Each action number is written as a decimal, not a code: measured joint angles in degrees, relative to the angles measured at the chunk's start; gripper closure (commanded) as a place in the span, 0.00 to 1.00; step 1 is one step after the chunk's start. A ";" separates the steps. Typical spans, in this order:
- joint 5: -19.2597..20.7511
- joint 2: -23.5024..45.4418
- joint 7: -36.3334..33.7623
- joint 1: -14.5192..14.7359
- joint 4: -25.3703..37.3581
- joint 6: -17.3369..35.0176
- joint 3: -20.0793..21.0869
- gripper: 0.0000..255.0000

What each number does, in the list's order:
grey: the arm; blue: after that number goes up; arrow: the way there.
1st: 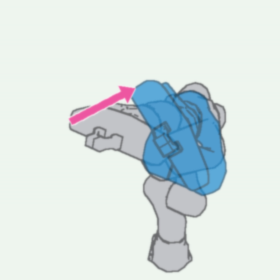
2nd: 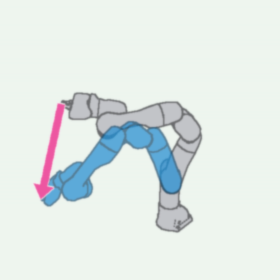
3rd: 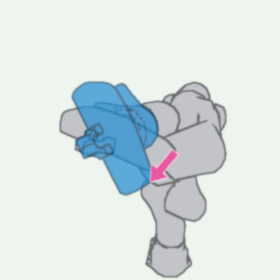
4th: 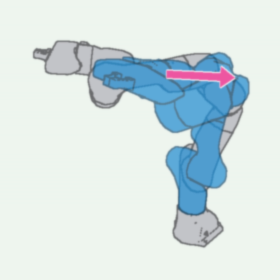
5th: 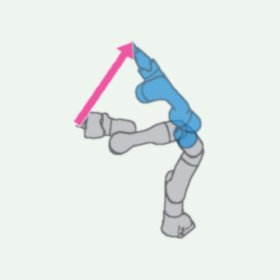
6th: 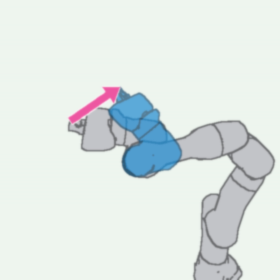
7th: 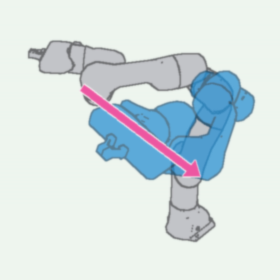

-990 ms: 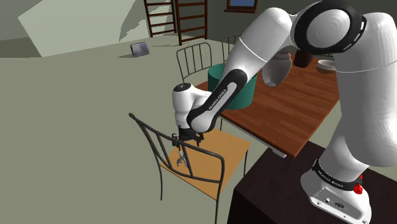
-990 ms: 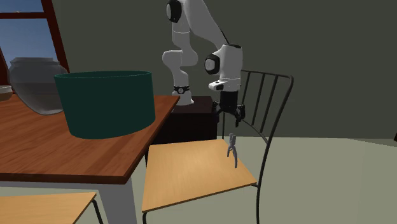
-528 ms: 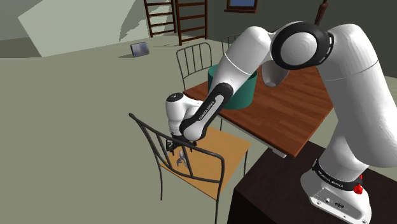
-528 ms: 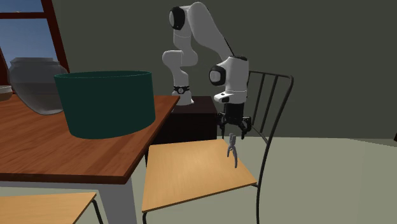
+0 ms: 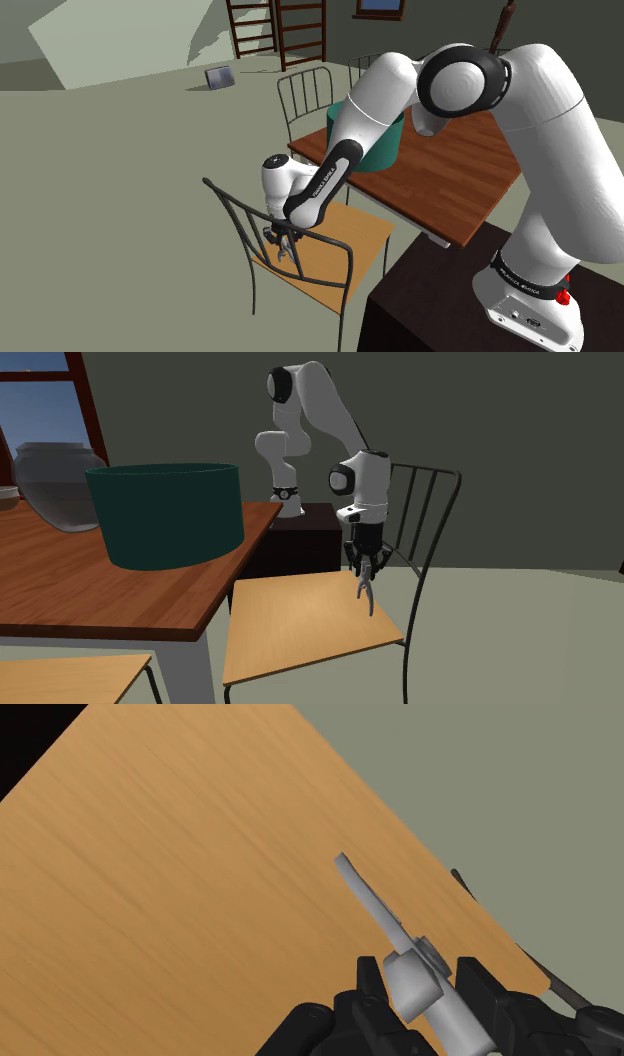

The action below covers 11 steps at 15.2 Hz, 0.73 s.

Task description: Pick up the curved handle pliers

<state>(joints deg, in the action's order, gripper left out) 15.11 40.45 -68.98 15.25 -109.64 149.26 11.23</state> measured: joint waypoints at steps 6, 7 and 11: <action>0.02 0.02 -0.01 0.01 0.02 0.14 0.00 1.00; 0.02 0.00 0.04 -0.03 0.02 0.13 0.00 1.00; -0.51 -2.06 0.51 -0.60 -0.79 -1.36 0.55 1.00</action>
<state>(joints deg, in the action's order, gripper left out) 14.60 38.39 -68.47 14.65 -110.43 147.89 11.79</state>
